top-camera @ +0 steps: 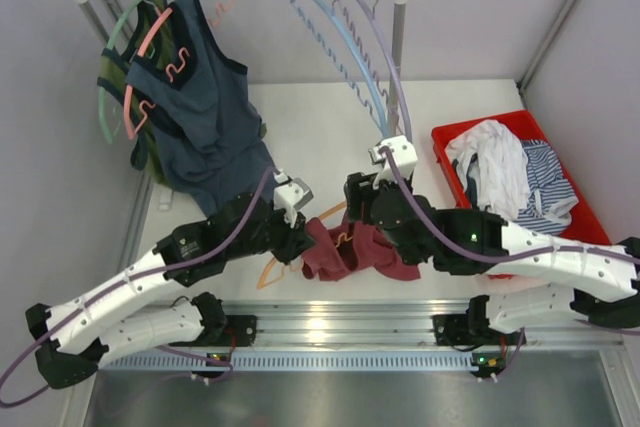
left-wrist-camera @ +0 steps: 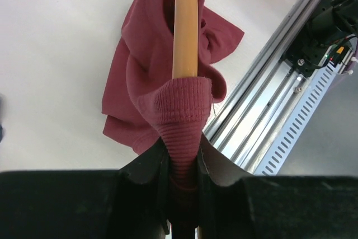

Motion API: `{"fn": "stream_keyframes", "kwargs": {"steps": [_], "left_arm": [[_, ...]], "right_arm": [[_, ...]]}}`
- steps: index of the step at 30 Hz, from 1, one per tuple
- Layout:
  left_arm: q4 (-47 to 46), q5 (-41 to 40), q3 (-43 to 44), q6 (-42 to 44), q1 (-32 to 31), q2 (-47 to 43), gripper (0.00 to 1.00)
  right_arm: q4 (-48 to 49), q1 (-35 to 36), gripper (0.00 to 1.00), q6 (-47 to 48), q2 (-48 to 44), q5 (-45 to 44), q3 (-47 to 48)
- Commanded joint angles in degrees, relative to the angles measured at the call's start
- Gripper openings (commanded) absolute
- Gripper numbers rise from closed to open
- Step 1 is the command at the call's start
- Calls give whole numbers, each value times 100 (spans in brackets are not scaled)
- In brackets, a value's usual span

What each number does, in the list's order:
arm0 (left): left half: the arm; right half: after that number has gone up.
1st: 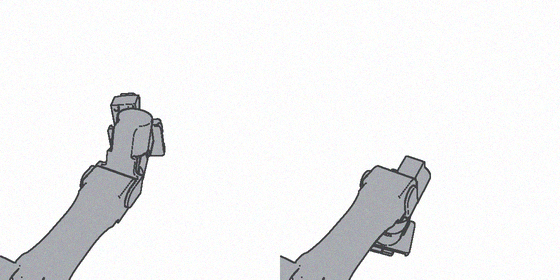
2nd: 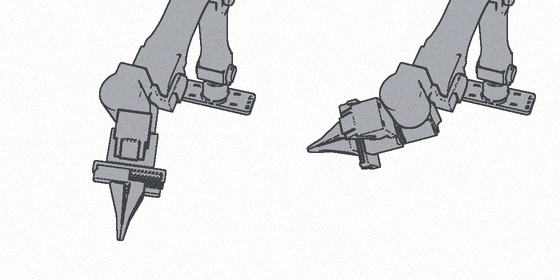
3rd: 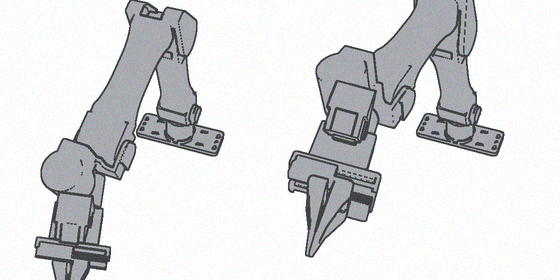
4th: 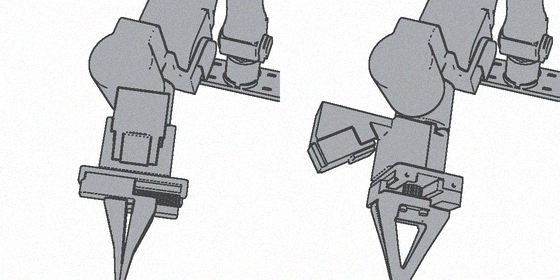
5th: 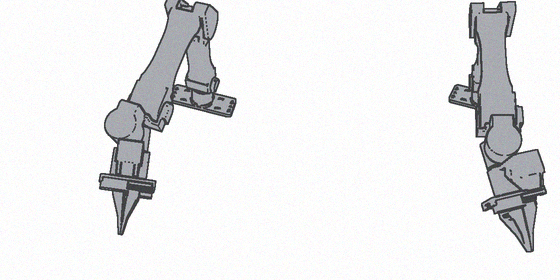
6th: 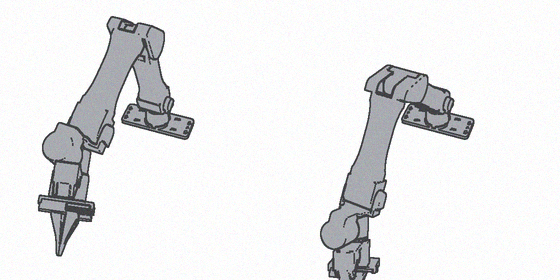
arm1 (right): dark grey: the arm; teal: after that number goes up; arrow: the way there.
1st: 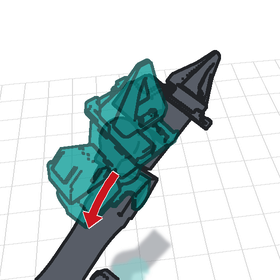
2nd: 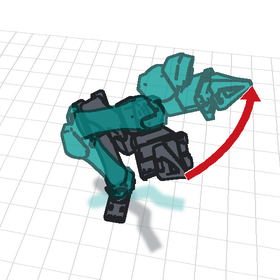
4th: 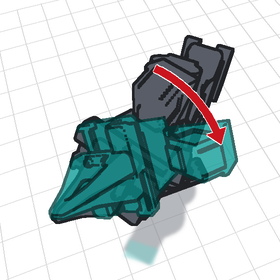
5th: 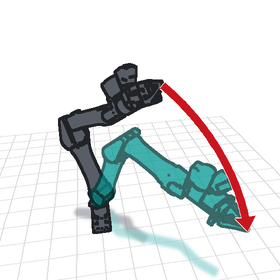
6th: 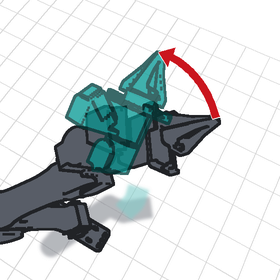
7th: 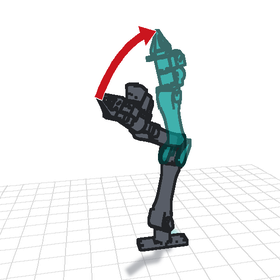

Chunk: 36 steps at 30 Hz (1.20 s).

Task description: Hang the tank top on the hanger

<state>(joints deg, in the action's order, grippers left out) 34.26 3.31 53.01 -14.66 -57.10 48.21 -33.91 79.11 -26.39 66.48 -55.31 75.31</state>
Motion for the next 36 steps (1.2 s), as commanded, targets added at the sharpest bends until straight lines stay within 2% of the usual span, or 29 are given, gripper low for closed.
{"fn": "stream_keyframes", "kwargs": {"steps": [1, 5, 10, 16, 17, 24, 28, 36], "left_arm": [[-780, -278, -124, -318, 15, -373, 0], [-816, -857, -440, -573, 24, -794, 0], [-465, -1350, -301, -723, 15, -1243, 0], [431, -2220, 744, -758, 15, -1235, 0], [572, -2343, 1128, -741, 24, -1191, 0], [2038, -3757, 3178, -547, 24, -190, 0], [2487, -4399, 4293, -442, 24, 337, 0], [2560, -4498, 4858, -21, 93, 1384, 0]], "right_arm": [[218, 52, 64, 108, -398, -85, 19], [157, 52, 73, 47, -609, -173, -139], [87, 34, 74, 2, -890, -243, -271], [34, 17, 75, 55, -1066, -296, -262], [34, 17, 75, 73, -1093, -305, -245], [25, 8, 75, 248, -1119, -323, -69], [25, 8, 75, 389, -1102, -323, 54], [86, 8, 75, 547, -1093, -252, 89]]}}
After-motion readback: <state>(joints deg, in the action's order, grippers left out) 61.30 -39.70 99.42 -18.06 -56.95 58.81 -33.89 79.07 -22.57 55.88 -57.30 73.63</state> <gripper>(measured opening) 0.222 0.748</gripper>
